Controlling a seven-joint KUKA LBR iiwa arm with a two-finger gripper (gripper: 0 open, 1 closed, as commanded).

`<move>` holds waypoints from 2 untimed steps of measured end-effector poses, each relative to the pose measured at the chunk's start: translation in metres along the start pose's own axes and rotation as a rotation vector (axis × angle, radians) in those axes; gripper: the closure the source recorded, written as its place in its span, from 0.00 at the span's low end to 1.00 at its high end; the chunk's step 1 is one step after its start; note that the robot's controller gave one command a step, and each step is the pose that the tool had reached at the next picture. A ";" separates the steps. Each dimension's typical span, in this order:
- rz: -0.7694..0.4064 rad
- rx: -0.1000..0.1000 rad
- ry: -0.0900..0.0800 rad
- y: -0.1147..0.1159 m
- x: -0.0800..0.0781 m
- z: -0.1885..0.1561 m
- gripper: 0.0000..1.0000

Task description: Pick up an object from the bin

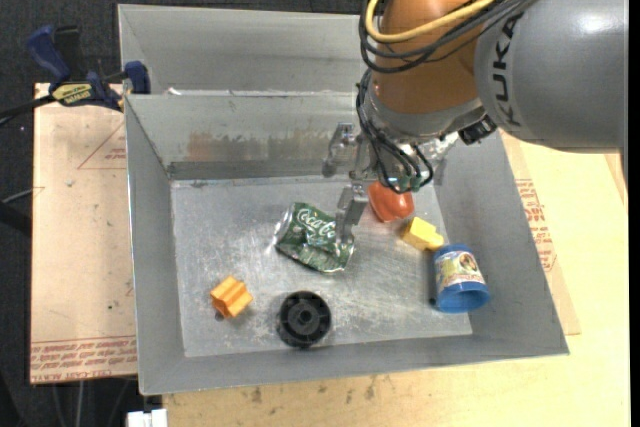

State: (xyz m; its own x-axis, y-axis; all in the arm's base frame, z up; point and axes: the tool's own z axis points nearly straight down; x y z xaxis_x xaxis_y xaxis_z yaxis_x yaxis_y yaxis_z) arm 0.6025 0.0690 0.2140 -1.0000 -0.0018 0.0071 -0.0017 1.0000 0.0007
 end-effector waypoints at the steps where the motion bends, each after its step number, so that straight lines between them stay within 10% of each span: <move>1: 0.001 -0.001 -0.008 0.000 -0.001 -0.005 0.00; 2: 0.046 -0.001 -0.015 0.000 -0.001 0.007 0.00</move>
Offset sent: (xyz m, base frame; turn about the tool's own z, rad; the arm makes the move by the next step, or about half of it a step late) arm -0.0097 0.0026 -0.0847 0.2566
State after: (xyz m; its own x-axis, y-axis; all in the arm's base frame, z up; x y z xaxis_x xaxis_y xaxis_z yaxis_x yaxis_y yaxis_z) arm 0.6035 0.0688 0.2070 -0.9990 0.0440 -0.0075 0.0439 0.9990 0.0021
